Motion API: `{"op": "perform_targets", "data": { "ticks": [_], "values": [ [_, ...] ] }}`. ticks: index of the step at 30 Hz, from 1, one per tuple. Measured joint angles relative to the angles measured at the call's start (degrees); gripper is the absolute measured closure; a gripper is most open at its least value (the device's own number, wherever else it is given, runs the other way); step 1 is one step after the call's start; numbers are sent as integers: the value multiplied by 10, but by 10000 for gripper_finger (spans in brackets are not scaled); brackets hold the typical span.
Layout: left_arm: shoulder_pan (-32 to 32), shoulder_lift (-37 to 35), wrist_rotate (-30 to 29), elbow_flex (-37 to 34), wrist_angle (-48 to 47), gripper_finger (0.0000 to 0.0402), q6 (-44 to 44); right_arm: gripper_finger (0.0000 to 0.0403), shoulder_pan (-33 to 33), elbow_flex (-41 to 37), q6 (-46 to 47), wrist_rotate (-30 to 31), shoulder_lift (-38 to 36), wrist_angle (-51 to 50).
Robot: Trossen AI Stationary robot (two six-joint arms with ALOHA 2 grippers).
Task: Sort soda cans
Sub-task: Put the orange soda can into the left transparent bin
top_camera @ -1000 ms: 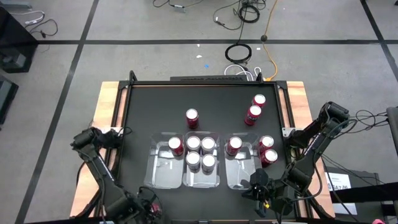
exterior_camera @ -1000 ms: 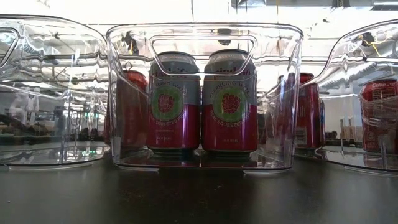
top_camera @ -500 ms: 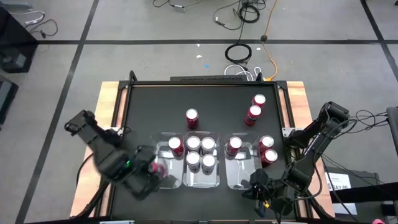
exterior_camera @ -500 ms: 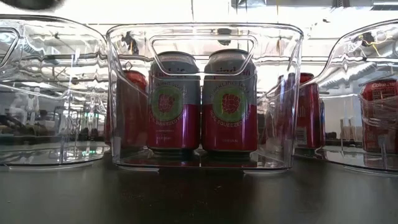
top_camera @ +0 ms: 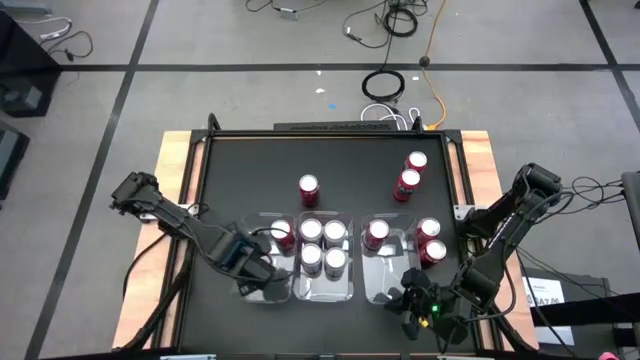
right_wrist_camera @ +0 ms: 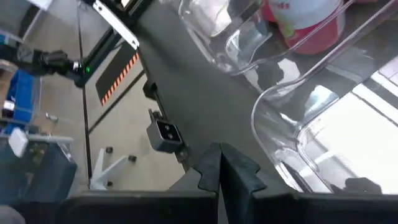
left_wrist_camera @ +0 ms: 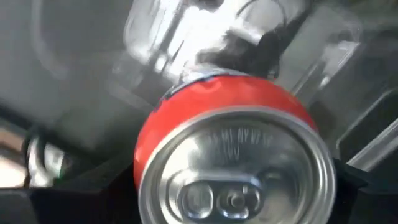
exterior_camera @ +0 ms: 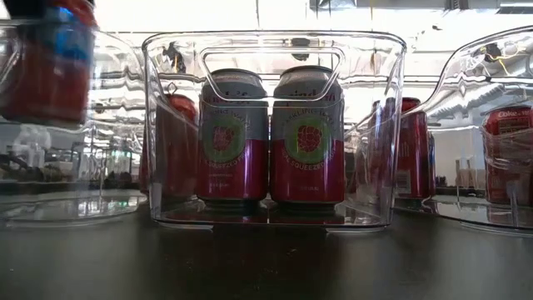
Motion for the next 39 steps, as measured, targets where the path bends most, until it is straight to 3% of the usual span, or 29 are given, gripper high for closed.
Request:
{"op": "perform_targets", "data": {
  "ticks": [9,21,29,39],
  "values": [
    [53,-24,-6,-101,134,79,127,403,-17,0,35,28,0,3],
    [151,-148,17,-267,265,79,221,403,-57,0,45,28,0,2],
    [195,-158,25,-317,281,79,261,403,-74,0,45,27,0,12],
    [220,-157,23,-325,296,79,256,403,-81,0,43,26,0,12]
  ]
}}
